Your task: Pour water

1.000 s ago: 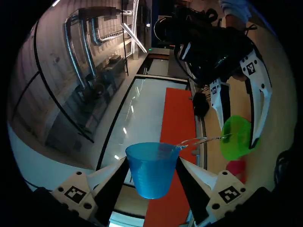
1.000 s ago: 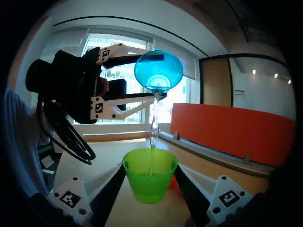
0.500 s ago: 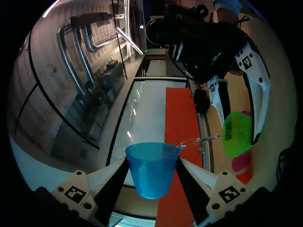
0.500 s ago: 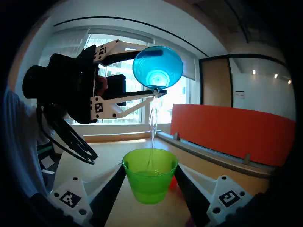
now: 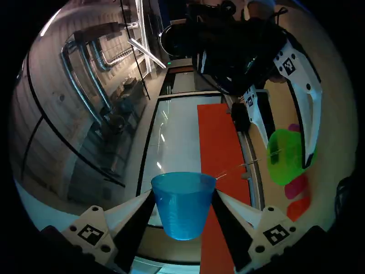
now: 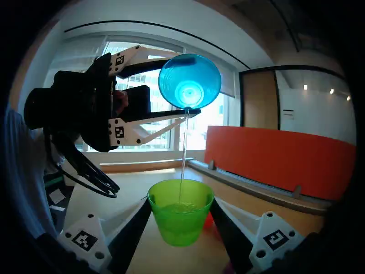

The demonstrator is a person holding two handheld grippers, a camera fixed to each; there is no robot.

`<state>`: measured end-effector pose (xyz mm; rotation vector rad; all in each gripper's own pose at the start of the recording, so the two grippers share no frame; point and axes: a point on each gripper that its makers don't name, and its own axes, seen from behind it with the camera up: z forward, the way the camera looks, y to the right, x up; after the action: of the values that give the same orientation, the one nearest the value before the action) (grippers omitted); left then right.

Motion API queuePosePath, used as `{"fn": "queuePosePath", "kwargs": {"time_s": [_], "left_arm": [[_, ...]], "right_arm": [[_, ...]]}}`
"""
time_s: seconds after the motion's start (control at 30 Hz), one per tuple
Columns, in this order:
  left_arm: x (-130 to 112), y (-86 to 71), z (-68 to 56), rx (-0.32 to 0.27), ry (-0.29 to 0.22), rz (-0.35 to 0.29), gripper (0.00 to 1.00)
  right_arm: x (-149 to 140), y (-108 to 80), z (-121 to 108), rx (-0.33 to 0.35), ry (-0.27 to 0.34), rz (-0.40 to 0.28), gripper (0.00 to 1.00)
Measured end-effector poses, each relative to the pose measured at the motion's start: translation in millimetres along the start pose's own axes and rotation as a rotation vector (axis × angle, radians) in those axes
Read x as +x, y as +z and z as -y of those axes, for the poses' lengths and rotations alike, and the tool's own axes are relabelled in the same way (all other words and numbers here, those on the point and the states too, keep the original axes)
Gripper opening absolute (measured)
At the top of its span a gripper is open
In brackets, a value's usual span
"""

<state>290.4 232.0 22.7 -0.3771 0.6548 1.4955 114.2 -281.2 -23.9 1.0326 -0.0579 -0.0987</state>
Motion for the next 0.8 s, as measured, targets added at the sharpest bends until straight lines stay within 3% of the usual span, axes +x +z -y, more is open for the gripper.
{"fn": "queuePosePath", "kwargs": {"time_s": [0.3, 0.5, 0.67, 0.8], "left_arm": [[3.8, 0.2, -0.3, 0.004, 0.037, -0.006, 0.85], [2.8, 0.4, -1.4, 0.004, 0.023, -0.004, 0.85], [-1.7, 0.2, -1.7, 0.004, -0.042, 0.007, 0.85], [-6.2, -1.0, -3.9, 0.000, -0.145, 0.018, 0.84]], "right_arm": [[0.0, -0.3, 0.0, -0.003, 0.000, 0.000, 0.90], [0.5, -0.8, 0.6, -0.002, -0.002, 0.000, 0.90], [1.7, -0.8, 0.4, -0.005, -0.003, -0.002, 0.90], [2.6, -1.3, -0.3, -0.007, -0.002, -0.005, 0.90]]}}
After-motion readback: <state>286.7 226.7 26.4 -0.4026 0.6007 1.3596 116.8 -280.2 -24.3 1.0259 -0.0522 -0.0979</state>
